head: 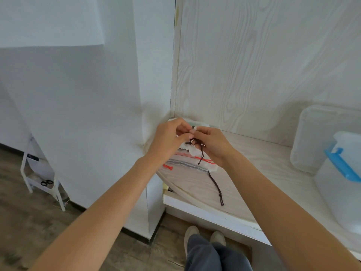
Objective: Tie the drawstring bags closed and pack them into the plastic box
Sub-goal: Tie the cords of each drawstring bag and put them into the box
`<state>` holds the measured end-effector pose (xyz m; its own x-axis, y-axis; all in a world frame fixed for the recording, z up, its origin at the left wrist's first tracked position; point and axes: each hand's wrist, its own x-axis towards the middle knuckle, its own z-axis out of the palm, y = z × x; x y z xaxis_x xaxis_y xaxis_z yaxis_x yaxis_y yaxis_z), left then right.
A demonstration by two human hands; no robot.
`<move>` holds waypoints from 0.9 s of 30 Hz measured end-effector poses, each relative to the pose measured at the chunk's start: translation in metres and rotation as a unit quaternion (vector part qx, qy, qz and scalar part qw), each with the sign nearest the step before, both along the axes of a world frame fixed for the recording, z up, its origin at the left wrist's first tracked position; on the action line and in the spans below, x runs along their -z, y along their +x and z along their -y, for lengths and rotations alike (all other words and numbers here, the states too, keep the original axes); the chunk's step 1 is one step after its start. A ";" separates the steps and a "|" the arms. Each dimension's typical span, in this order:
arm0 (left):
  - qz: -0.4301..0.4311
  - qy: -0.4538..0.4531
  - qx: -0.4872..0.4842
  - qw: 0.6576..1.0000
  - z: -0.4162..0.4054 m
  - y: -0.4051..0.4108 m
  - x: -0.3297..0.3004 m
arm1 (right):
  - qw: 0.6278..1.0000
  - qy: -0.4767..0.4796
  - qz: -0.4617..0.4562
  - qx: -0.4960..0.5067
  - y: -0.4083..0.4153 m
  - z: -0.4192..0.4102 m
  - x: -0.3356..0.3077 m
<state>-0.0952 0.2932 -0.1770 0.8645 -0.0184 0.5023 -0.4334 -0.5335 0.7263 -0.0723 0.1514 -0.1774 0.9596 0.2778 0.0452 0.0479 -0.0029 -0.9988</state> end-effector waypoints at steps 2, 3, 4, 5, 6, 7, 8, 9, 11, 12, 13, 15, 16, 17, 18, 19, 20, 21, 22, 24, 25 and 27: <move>-0.003 -0.004 -0.010 1.000 0.000 -0.001 -0.002 | 1.000 0.015 -0.009 -0.018 -0.002 0.000 0.001; -0.001 -0.004 -0.013 1.000 -0.001 -0.001 -0.003 | 0.999 0.022 -0.014 -0.031 -0.003 0.001 0.001; -0.001 -0.005 -0.017 1.000 -0.003 0.000 -0.004 | 0.998 0.029 -0.017 -0.045 -0.003 0.001 0.001; -0.004 -0.010 -0.019 1.000 -0.005 0.000 -0.005 | 0.998 0.029 -0.015 -0.055 -0.004 0.003 0.001; -0.009 -0.013 -0.022 1.000 -0.008 0.000 -0.006 | 0.998 0.023 -0.013 -0.059 -0.005 0.003 0.001; -0.017 -0.021 -0.022 0.999 -0.010 0.001 -0.007 | 0.998 0.006 -0.008 -0.054 -0.005 0.005 0.001; -0.027 -0.033 -0.020 0.999 -0.012 0.001 -0.006 | 0.999 -0.013 0.000 -0.042 -0.005 0.005 0.001; -0.041 -0.050 -0.014 0.998 -0.013 0.001 -0.006 | 0.999 -0.027 0.012 -0.021 -0.006 0.005 0.001; -0.069 -0.102 0.004 0.992 -0.014 -0.001 -0.004 | 0.998 -0.042 0.047 0.025 -0.007 0.002 0.000; -0.078 -0.124 0.011 0.989 -0.015 -0.002 -0.003 | 0.996 -0.046 0.065 0.045 -0.008 0.000 0.000; -0.081 -0.135 0.014 0.987 -0.015 -0.003 -0.001 | 0.993 -0.051 0.085 0.062 -0.008 -0.001 0.000; -0.076 -0.138 0.010 0.987 -0.015 -0.004 0.002 | 0.986 -0.074 0.117 0.092 -0.009 -0.004 0.001; -0.069 -0.132 0.005 0.989 -0.015 -0.004 0.003 | 0.982 -0.090 0.127 0.103 -0.009 -0.006 0.001; -0.062 -0.121 0.000 0.991 -0.014 -0.005 0.004 | 0.979 -0.105 0.134 0.112 -0.009 -0.007 0.002; -0.054 -0.107 -0.003 0.993 -0.013 -0.005 0.004 | 0.976 -0.116 0.138 0.119 -0.008 -0.009 0.003; -0.046 -0.092 -0.003 0.995 -0.012 -0.006 0.005 | 0.974 -0.125 0.142 0.123 -0.008 -0.010 0.004; -0.037 -0.074 -0.001 0.997 -0.011 -0.006 0.005 | 0.973 -0.130 0.143 0.126 -0.008 -0.011 0.004; -0.026 -0.057 0.003 0.998 -0.010 -0.007 0.006 | 0.972 -0.134 0.143 0.127 -0.008 -0.011 0.004; -0.019 -0.044 0.006 0.999 -0.008 -0.007 0.007 | 0.972 -0.136 0.142 0.128 -0.008 -0.011 0.004; -0.013 -0.047 0.006 0.999 -0.005 -0.008 0.009 | 0.971 -0.141 0.143 0.132 -0.009 -0.011 0.003; -0.013 -0.062 0.002 0.998 -0.003 -0.008 0.009 | 0.970 -0.146 0.143 0.134 -0.010 -0.011 0.002; -0.009 -0.097 -0.013 0.995 0.000 -0.008 0.009 | 0.968 -0.156 0.144 0.137 -0.011 -0.011 0.000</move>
